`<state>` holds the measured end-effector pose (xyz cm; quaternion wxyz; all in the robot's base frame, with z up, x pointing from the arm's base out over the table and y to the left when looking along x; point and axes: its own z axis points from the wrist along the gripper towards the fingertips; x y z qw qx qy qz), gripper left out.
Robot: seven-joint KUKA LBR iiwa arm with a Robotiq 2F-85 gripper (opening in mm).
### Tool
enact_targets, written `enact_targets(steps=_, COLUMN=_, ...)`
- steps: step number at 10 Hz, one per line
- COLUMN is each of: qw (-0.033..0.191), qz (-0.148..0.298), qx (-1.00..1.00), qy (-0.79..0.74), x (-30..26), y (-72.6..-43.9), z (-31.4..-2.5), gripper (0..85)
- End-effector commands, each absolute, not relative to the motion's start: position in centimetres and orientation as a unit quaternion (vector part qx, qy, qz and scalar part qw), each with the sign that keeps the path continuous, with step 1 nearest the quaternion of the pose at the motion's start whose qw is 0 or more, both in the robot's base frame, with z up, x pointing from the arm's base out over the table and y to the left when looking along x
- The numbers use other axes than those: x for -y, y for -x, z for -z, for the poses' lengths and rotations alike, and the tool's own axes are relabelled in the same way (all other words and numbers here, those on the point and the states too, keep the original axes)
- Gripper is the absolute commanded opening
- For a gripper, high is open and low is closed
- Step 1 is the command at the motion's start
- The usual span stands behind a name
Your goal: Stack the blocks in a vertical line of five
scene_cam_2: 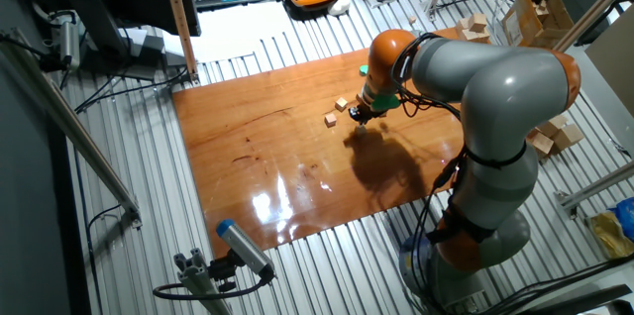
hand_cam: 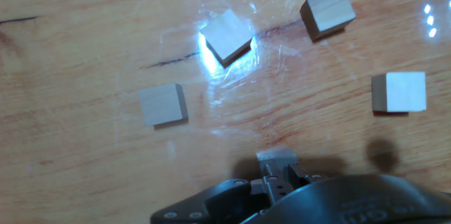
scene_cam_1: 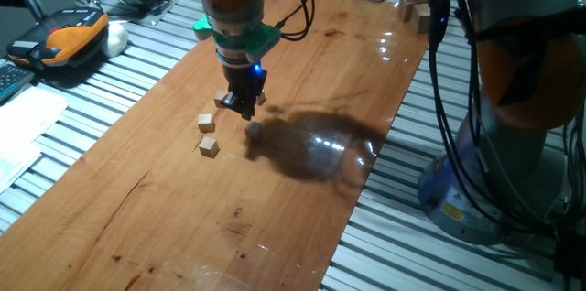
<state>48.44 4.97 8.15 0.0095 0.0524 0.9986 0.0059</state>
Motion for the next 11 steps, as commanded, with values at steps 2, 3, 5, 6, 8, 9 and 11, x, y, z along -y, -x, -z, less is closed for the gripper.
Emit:
enact_targets(steps=2, qw=0.011, qz=0.010, qx=-0.999, qy=-0.039, x=-5.16, y=-48.45, z=-8.19, gripper=0.0)
enact_targets(steps=3, qw=0.011, qz=0.012, qx=-1.000, qy=-0.023, x=-5.24, y=-48.50, z=-8.28, gripper=0.0)
enact_targets(steps=5, qw=0.011, qz=0.013, qx=-1.000, qy=-0.004, x=-5.26, y=-48.50, z=-8.31, gripper=0.0)
enact_targets(steps=6, qw=0.010, qz=0.010, qx=-1.000, qy=-0.002, x=-5.24, y=-48.49, z=-8.30, gripper=0.0)
enact_targets(steps=8, qw=0.014, qz=0.006, qx=-1.000, qy=-0.012, x=-5.31, y=-48.45, z=-8.30, gripper=17.0)
enact_targets(steps=9, qw=0.021, qz=0.013, qx=-0.999, qy=-0.020, x=-5.35, y=-48.42, z=-8.32, gripper=34.0)
enact_targets(steps=11, qw=0.029, qz=0.025, qx=-0.999, qy=-0.028, x=-5.37, y=-48.38, z=-8.25, gripper=34.0)
